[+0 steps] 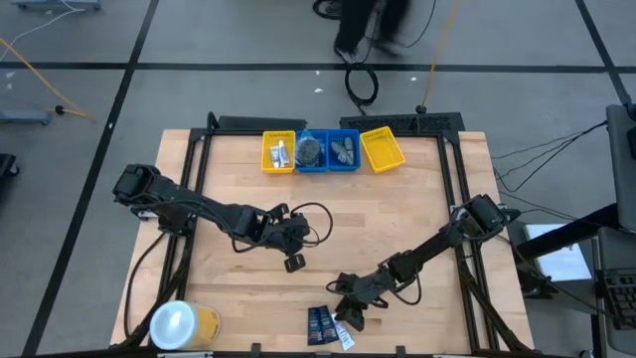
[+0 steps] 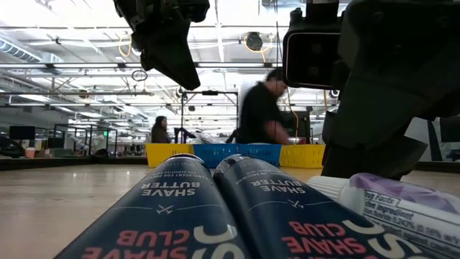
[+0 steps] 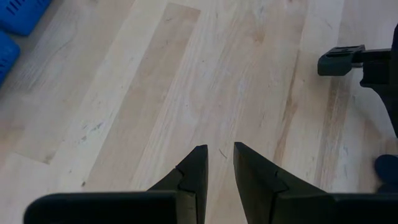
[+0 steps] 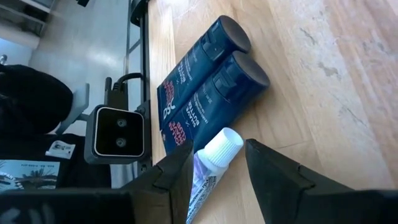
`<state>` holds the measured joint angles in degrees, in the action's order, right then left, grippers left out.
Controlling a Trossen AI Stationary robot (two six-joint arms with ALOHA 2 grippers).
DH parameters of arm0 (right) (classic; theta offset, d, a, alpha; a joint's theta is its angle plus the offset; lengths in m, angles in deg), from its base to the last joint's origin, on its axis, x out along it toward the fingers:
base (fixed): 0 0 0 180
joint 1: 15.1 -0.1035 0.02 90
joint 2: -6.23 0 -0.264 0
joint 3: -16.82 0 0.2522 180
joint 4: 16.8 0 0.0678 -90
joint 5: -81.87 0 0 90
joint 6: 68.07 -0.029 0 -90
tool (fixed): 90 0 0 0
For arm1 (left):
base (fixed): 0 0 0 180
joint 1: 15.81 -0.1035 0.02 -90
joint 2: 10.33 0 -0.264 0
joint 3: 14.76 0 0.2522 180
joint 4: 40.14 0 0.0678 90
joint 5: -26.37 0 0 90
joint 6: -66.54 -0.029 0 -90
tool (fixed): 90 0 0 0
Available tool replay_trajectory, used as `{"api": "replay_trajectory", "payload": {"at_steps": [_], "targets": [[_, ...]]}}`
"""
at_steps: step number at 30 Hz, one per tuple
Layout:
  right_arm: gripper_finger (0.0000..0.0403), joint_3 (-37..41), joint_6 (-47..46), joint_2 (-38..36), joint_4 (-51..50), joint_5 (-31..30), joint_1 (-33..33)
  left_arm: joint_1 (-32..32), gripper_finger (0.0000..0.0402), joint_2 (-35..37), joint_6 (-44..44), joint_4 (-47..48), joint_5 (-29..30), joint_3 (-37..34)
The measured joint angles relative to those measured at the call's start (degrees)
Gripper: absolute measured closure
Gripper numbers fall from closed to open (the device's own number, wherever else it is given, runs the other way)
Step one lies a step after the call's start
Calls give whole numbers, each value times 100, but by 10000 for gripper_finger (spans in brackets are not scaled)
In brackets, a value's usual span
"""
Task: Pick & Place Travel size toiletries
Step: Put the toothpaste into the left yellow bin
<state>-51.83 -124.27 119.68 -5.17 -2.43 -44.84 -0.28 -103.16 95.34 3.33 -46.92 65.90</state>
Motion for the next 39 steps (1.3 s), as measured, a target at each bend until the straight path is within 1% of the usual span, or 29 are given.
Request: {"api": "replay_trajectory", "payload": {"at_steps": [5, 7, 9, 11, 19, 23, 26, 34, 39], "targets": [[263, 2, -20, 2, -139, -107, 0, 0, 325, -2, 0, 0, 0, 0], [263, 2, -166, 9, -203, -106, 2, 0, 325, -1, 0, -2, 0, 0], [264, 4, -271, 11, -55, 24, 7, 0, 325, -2, -2, 0, 35, 0], [264, -3, -189, 3, 74, 48, 7, 0, 325, -2, -2, 0, 92, 0], [264, -73, 29, 7, -48, 70, 136, 0, 325, -2, -2, 0, 142, 0], [264, -162, 97, 9, -81, 339, 177, 0, 325, -2, -2, 1, 141, 0], [264, -177, 101, 9, -214, 316, 177, 4, 325, -2, -16, 1, 142, 0], [264, -179, -162, 7, -287, 330, 192, 4, 325, -2, -20, 2, 142, 0], [264, -183, -403, 17, -550, 203, 192, 4, 325, -2, -24, 2, 142, 0]]}}
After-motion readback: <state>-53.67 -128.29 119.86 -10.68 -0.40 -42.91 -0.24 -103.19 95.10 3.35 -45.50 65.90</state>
